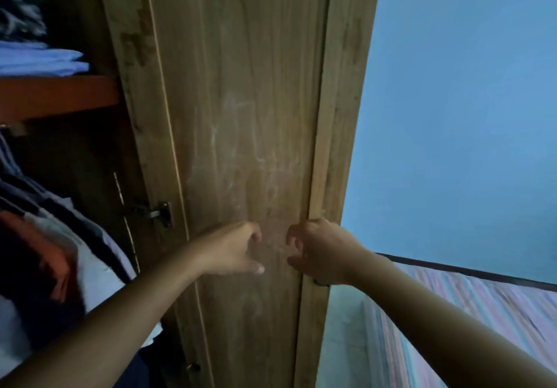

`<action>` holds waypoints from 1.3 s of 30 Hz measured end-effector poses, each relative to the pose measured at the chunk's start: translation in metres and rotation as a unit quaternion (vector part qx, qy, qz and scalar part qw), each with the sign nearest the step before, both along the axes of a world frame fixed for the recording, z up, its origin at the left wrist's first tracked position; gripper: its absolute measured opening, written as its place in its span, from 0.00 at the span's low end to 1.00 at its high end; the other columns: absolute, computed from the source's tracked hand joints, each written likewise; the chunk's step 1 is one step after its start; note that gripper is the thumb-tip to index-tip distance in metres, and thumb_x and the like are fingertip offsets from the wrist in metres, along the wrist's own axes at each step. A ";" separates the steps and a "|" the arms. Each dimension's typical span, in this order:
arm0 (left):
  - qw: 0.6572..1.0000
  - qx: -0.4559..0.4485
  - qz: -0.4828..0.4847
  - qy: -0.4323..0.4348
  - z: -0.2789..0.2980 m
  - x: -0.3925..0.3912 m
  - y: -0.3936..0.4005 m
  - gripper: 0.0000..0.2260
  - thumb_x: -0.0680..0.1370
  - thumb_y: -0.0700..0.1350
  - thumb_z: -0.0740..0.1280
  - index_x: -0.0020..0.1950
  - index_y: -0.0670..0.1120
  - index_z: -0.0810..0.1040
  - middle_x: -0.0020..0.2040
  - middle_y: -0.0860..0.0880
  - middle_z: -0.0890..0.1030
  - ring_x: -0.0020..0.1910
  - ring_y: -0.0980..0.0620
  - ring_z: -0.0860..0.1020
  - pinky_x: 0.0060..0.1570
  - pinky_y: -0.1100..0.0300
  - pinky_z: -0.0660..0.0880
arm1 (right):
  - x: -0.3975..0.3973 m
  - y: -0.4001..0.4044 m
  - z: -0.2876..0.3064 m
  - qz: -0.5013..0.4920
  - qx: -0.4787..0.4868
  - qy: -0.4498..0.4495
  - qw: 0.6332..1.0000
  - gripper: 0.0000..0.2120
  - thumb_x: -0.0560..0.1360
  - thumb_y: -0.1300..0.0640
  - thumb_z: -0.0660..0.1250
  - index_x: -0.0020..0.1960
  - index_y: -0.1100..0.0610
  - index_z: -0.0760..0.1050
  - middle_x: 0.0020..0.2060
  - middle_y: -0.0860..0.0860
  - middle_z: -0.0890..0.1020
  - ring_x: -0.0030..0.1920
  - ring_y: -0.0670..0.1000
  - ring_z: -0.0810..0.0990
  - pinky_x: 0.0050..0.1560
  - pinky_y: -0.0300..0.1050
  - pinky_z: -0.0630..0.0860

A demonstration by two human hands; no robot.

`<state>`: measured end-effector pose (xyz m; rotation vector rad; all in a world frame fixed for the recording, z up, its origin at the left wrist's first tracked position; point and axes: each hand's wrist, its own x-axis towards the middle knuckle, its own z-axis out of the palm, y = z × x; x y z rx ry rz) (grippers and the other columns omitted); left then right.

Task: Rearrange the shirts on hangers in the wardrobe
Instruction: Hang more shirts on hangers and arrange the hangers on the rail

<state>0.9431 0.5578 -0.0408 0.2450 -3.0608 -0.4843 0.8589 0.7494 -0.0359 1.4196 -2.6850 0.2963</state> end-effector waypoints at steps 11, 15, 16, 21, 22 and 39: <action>0.984 0.011 -0.179 0.000 -0.025 -0.067 0.112 0.22 0.71 0.57 0.74 0.62 0.57 0.72 0.46 0.60 0.75 0.43 0.58 0.78 0.39 0.61 0.78 | -0.009 0.141 -0.015 -0.155 0.015 -0.031 0.987 0.17 0.75 0.46 0.70 0.61 0.51 0.76 0.55 0.49 0.80 0.53 0.51 0.79 0.52 0.47 0.78; 0.976 -0.027 -0.217 0.008 -0.030 -0.096 0.159 0.24 0.70 0.61 0.73 0.63 0.58 0.71 0.47 0.58 0.76 0.44 0.58 0.76 0.45 0.54 0.79 | -0.011 0.196 -0.023 -0.208 0.014 -0.031 0.977 0.19 0.74 0.44 0.70 0.62 0.51 0.76 0.58 0.49 0.80 0.55 0.51 0.79 0.53 0.47 0.77; 0.972 -0.040 -0.230 0.007 -0.032 -0.103 0.171 0.25 0.70 0.63 0.72 0.63 0.58 0.71 0.48 0.58 0.75 0.45 0.58 0.76 0.46 0.55 0.78 | -0.012 0.211 -0.025 -0.225 0.013 -0.033 0.974 0.19 0.74 0.43 0.69 0.62 0.50 0.76 0.58 0.49 0.79 0.56 0.51 0.78 0.55 0.47 0.77; 0.951 -0.070 -0.302 0.002 -0.042 -0.134 0.246 0.25 0.70 0.63 0.71 0.63 0.56 0.71 0.45 0.61 0.69 0.44 0.58 0.73 0.40 0.60 0.70 | -0.016 0.288 -0.035 -0.297 0.019 -0.045 0.954 0.20 0.76 0.40 0.67 0.63 0.49 0.75 0.58 0.47 0.78 0.56 0.50 0.77 0.56 0.48 0.76; 0.947 -0.073 -0.313 0.001 -0.044 -0.140 0.262 0.25 0.70 0.62 0.71 0.62 0.56 0.72 0.45 0.60 0.69 0.45 0.57 0.73 0.41 0.60 0.70 | -0.018 0.303 -0.037 -0.310 0.020 -0.049 0.949 0.19 0.77 0.41 0.66 0.63 0.49 0.75 0.58 0.47 0.78 0.55 0.50 0.77 0.56 0.47 0.76; 0.880 -0.030 -0.470 -0.065 -0.127 -0.222 0.518 0.21 0.75 0.56 0.70 0.65 0.52 0.73 0.46 0.56 0.74 0.49 0.53 0.77 0.51 0.54 0.77 | 0.000 0.543 -0.113 -0.523 0.027 -0.132 0.842 0.21 0.75 0.49 0.66 0.67 0.52 0.72 0.61 0.49 0.77 0.58 0.52 0.76 0.56 0.49 0.76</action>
